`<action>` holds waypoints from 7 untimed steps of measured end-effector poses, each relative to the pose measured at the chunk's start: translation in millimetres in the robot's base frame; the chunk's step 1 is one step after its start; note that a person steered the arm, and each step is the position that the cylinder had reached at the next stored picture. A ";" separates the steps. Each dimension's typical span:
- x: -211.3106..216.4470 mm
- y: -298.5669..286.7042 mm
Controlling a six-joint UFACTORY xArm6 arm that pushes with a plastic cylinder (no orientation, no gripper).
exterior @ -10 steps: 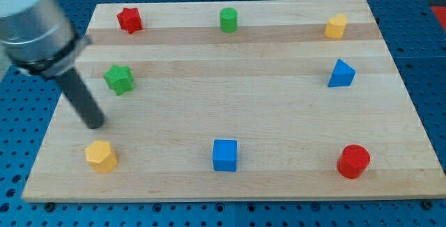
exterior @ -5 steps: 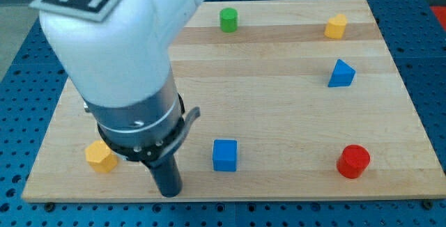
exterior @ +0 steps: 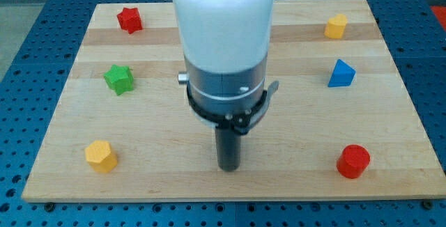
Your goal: Move the blue cube below to the green circle
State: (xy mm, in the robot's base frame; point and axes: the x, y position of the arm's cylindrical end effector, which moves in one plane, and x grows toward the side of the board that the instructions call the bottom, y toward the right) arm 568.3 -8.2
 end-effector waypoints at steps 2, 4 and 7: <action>-103.3 0.0; -211.8 0.0; -229.1 74.1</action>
